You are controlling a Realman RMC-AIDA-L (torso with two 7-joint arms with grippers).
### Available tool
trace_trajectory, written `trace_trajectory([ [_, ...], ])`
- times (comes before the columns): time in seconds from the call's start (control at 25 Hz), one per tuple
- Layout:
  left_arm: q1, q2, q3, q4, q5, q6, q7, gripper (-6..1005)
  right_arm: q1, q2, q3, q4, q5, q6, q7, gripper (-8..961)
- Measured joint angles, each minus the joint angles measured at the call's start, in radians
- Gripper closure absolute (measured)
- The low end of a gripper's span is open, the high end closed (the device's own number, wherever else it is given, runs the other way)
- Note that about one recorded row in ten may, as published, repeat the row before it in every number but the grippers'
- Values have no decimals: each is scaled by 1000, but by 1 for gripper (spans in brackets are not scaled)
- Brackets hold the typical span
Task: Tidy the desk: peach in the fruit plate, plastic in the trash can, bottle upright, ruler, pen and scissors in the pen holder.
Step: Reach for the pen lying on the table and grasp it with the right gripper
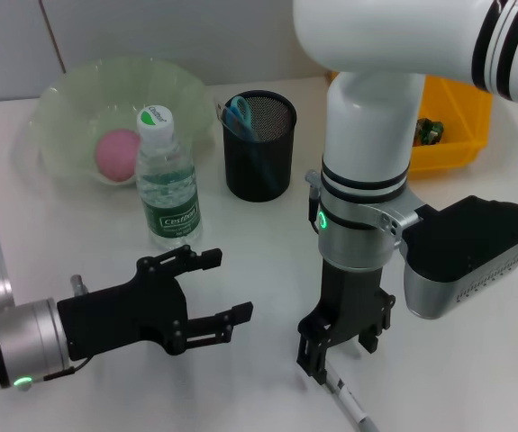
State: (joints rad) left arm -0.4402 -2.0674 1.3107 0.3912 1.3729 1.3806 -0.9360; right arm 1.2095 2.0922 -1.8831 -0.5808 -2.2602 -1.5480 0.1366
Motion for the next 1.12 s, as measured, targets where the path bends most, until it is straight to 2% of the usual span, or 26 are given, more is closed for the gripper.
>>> trace_trajectory([
  [1.12,-14,2,17,0,0,-15,-9,168,12,0,-66,26,62,43,2,214],
])
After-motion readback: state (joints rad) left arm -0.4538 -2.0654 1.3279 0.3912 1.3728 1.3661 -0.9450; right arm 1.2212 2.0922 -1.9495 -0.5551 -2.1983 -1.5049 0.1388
